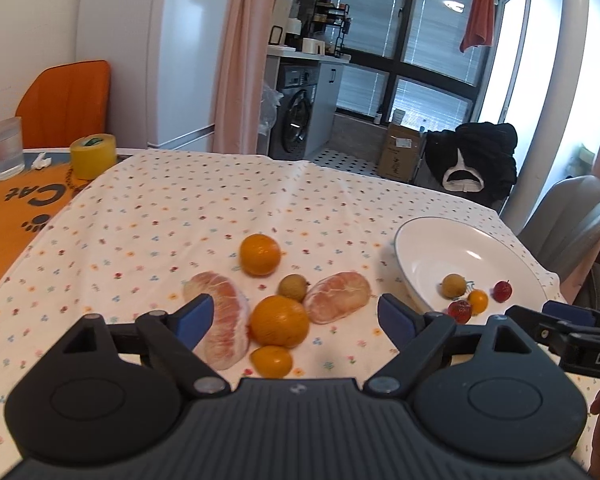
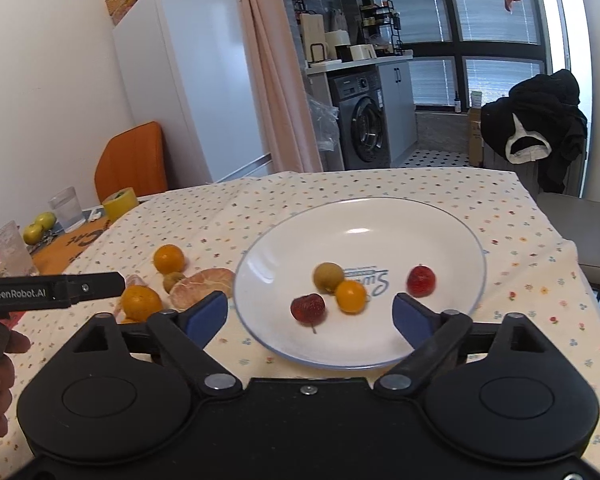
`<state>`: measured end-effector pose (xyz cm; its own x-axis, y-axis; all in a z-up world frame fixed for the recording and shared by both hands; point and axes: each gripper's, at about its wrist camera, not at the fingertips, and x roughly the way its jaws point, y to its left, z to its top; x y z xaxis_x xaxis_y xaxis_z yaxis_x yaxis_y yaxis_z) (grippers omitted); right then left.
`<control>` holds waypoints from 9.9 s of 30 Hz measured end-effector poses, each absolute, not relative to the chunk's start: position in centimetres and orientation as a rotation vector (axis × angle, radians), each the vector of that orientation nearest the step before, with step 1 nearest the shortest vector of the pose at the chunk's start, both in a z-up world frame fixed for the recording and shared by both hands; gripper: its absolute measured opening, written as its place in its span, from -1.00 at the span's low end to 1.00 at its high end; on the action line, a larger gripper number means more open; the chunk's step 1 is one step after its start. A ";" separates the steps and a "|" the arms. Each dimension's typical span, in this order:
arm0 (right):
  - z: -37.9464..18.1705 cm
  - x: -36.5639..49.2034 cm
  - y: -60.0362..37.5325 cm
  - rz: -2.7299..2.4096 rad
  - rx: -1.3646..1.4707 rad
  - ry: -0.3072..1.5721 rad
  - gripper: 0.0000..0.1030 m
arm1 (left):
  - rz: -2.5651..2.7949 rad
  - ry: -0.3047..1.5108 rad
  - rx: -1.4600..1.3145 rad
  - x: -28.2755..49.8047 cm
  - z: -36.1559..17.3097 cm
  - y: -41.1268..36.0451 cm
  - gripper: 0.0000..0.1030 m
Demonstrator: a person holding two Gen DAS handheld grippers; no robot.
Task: Organize fruits
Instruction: 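Move both open tools back from the plate toward the remaining fruit, then close the right tool around the large orange while the left tool approaches a pomelo segment, then grasp the peeled pomelo segment with the left tool while the right tool lifts the large orange, then carry the orange and pomelo segment over the white plate and open both tools, then move both open tools back toward the second pomelo segment and a small orange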
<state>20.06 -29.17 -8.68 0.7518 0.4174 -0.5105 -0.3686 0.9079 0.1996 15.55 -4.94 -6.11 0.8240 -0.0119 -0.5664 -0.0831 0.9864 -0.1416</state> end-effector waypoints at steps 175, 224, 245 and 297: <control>-8.2 19.8 -23.0 0.599 0.084 0.615 -0.21 | -0.049 0.563 -0.129 15.5 -5.5 -3.8 -0.26; -10.8 23.1 -33.6 0.375 0.183 0.636 -0.12 | -0.223 0.601 -0.029 22.5 -7.1 -14.3 -0.26; -10.6 22.7 -34.2 0.383 0.195 0.624 -0.13 | -0.220 0.659 -0.038 23.9 -7.9 -15.0 -0.16; -6.6 17.1 -25.8 0.509 0.123 0.560 0.82 | 0.049 0.566 -0.150 12.0 -4.0 -2.6 0.82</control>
<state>17.08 -25.83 -6.57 0.7273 0.4937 -0.4767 -0.4281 0.8693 0.2470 12.04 -2.59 -4.05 0.8432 0.0047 -0.5376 -0.0871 0.9879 -0.1280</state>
